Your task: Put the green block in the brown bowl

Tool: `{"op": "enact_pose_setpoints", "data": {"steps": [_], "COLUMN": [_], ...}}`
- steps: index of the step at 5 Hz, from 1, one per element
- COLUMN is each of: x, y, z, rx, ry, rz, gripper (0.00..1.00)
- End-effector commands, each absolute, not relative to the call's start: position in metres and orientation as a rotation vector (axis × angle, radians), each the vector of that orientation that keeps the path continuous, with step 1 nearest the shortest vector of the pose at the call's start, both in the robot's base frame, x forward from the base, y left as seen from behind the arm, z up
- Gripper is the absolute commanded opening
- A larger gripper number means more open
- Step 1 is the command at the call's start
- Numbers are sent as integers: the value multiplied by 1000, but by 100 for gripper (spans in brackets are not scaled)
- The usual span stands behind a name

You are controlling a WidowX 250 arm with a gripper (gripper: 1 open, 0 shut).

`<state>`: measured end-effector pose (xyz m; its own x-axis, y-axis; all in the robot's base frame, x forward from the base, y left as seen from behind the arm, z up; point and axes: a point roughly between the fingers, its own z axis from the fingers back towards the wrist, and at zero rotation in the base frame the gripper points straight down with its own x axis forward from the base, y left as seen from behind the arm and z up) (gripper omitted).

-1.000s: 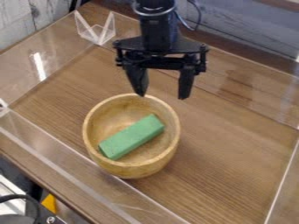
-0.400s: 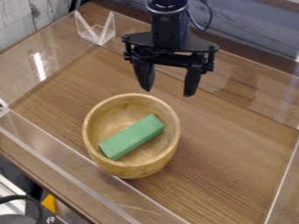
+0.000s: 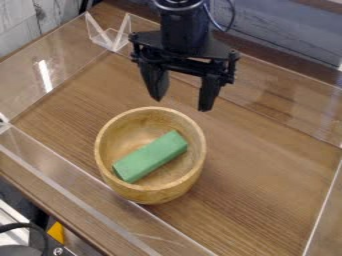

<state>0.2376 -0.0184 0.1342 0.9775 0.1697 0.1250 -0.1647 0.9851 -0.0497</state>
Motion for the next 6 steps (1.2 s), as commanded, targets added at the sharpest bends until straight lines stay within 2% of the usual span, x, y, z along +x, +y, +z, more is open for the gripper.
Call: {"op": "enact_pose_setpoints", "data": {"steps": [1, 4, 6], "x": [239, 240, 235], "y": [-15, -7, -6], "z": [140, 134, 138], "rx": [-31, -14, -27], "ry": [-169, -188, -195], "rz": [192, 301, 214], "gripper": [100, 100, 100]}}
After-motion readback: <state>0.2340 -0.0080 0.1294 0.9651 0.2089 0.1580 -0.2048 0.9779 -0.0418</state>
